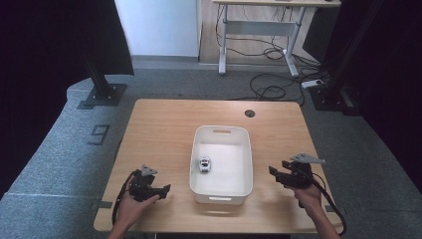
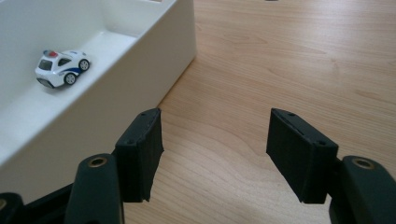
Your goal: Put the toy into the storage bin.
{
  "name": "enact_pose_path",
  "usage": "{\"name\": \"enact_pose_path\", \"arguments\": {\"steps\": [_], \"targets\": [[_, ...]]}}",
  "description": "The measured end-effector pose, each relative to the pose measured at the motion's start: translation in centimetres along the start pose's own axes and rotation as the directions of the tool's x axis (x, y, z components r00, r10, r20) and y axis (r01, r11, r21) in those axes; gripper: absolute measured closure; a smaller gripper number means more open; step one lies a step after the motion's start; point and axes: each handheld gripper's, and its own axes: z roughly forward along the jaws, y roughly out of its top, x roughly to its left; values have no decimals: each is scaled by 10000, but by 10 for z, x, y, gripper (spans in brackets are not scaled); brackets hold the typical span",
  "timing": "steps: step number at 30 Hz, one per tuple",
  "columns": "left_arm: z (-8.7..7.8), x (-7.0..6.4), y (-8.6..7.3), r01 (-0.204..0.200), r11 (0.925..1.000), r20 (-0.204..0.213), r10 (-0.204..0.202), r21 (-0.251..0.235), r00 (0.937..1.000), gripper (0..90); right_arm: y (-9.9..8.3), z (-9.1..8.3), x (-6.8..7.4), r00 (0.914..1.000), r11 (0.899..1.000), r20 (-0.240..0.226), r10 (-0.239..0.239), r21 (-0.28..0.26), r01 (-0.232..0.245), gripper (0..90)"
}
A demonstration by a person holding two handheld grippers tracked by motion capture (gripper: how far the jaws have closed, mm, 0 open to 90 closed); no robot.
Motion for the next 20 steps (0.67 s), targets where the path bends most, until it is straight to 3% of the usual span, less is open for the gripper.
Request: {"name": "enact_pose_path", "arguments": {"steps": [5, 20], "targets": [[0, 0, 0, -18, 10000, 10, 18, -8, 10000, 228, -8, 2, -5, 9999, 9997, 100, 77, 235, -79, 354], [0, 0, 0, -41, 10000, 43, 41, 20, 10000, 228, -11, 5, -2, 9992, 9987, 263, -306, 404, 295, 349]]}}
